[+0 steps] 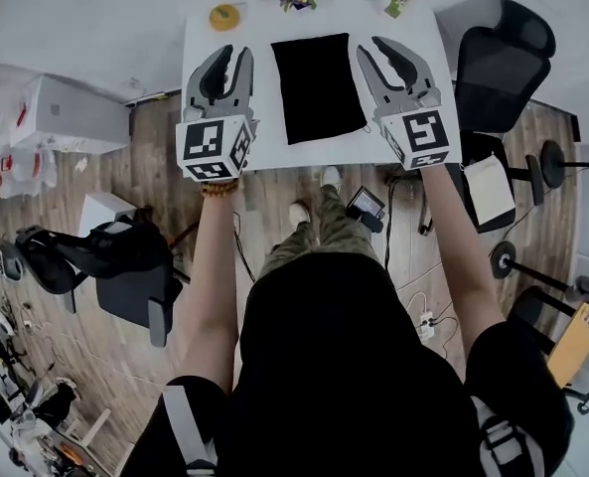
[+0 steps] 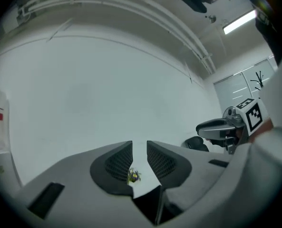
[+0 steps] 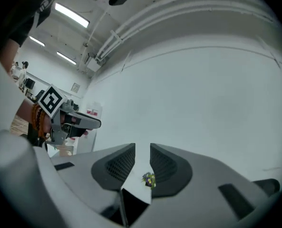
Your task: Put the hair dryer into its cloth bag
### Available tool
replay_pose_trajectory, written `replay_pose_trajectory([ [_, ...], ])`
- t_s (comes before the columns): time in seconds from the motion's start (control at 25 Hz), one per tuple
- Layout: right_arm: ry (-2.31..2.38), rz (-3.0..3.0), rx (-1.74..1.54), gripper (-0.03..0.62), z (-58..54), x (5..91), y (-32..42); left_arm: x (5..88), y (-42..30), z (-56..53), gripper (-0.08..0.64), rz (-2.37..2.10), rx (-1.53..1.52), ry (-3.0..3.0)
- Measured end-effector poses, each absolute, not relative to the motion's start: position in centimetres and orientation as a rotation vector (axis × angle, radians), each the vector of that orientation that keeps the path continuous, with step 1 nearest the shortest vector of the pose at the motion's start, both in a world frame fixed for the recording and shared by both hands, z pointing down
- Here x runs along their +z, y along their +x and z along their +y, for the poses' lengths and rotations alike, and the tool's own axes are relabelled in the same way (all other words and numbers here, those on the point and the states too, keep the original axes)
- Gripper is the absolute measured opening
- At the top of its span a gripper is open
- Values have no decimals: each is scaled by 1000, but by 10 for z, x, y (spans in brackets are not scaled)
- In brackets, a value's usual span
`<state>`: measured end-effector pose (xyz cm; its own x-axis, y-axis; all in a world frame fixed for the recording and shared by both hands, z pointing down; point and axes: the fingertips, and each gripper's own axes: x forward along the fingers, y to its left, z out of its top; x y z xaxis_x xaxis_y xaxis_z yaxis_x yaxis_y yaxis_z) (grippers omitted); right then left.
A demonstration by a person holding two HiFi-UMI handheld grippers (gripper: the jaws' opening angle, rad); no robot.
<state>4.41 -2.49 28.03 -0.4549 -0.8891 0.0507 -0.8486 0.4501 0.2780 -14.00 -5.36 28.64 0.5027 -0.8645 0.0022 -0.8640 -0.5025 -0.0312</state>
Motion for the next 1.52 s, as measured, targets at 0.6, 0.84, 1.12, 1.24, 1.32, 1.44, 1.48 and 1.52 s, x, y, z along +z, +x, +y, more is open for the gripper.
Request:
replay_pose_trajectory([
  [0.6, 1887, -2448, -560, 49, 26, 218, -9, 215, -118, 2, 44, 1599, 302, -2418],
  [0.84, 1863, -2437, -497, 37, 38, 241, -13, 230, -102, 21, 35, 1537, 265, -2451],
  [1.12, 1846, -2390, -423, 29, 44, 267, -4, 261, -102, 22, 31, 1519, 171, -2513],
  [1.24, 1842, -2363, -390, 29, 43, 275, 3, 278, -108, 19, 31, 1536, 88, -2544],
  [1.32, 1838, -2340, -358, 29, 42, 282, 8, 287, -112, 16, 31, 1548, 44, -2558],
  [1.44, 1839, -2312, -308, 29, 37, 293, 16, 294, -117, 10, 31, 1561, 25, -2565],
  [1.48, 1836, -2307, -301, 29, 34, 296, 18, 296, -117, 6, 31, 1566, 18, -2566],
  [1.52, 1835, -2304, -295, 29, 30, 299, 20, 299, -118, 3, 31, 1570, 10, -2567],
])
